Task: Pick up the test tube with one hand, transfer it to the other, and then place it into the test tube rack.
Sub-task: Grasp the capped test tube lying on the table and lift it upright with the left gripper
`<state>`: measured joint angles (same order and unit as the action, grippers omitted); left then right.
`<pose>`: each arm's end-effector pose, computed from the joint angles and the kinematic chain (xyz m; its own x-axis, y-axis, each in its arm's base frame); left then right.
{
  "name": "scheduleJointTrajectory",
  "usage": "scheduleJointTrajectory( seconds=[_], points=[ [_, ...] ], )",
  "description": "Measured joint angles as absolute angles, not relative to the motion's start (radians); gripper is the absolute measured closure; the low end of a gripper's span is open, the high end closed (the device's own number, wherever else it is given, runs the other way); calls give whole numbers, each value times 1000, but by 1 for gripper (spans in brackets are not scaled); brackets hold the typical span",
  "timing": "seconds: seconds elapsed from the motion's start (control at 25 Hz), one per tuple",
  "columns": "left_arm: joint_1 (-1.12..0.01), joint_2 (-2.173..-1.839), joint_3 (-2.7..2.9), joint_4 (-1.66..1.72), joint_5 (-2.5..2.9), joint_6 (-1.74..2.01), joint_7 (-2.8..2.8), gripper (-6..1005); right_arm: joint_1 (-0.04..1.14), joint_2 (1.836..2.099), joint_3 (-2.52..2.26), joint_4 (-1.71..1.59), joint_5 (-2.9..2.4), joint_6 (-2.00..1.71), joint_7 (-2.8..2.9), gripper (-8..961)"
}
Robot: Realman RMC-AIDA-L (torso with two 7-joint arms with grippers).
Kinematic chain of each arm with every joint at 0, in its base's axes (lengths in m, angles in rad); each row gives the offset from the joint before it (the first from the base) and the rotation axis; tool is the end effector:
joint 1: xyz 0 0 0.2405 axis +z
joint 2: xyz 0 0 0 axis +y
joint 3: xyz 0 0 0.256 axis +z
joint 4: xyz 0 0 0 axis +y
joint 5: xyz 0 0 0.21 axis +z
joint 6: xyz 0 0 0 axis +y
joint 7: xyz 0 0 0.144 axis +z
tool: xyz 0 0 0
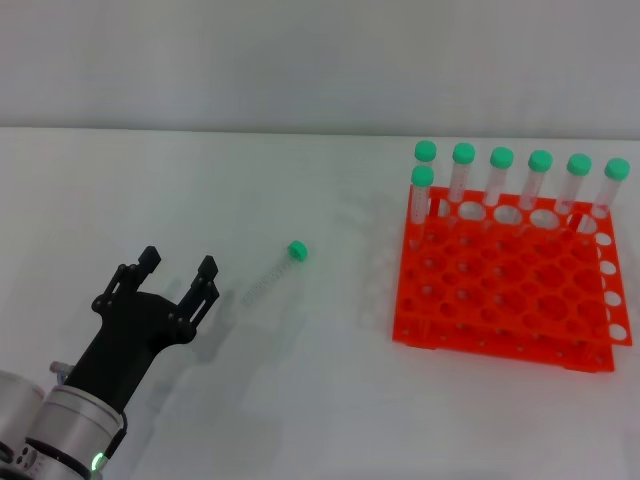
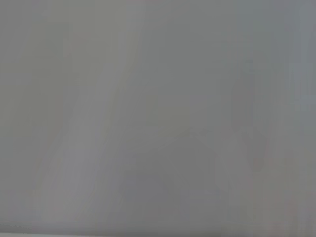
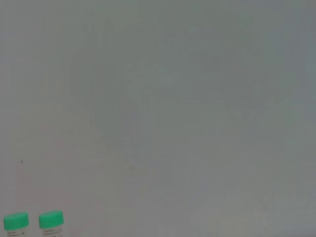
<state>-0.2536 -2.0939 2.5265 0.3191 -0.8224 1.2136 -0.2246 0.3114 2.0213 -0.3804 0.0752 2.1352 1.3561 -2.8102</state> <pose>-0.3140 0.2654 -0.0665 0.5962 0.0522 0.8012 0.7709 -0.3160 -0.5530 0.3932 0.2647 0.0300 0.6409 0.0341 -0.7669 -0.7676 0.0164 -0.6407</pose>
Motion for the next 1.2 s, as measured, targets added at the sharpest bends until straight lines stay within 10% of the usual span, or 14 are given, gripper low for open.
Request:
scheduleJointTrajectory(
  seconds=[0.84,1.2],
  points=[
    [-291,-2080,2480,316,-842,1206,-239,241,311,2022,-384,75,2135,1356,-2810,125],
    [-461,-2005,2464,176,-703,1202,-711,246,311,2022,-382,75,2135,1359,-2809,129]
  ],
)
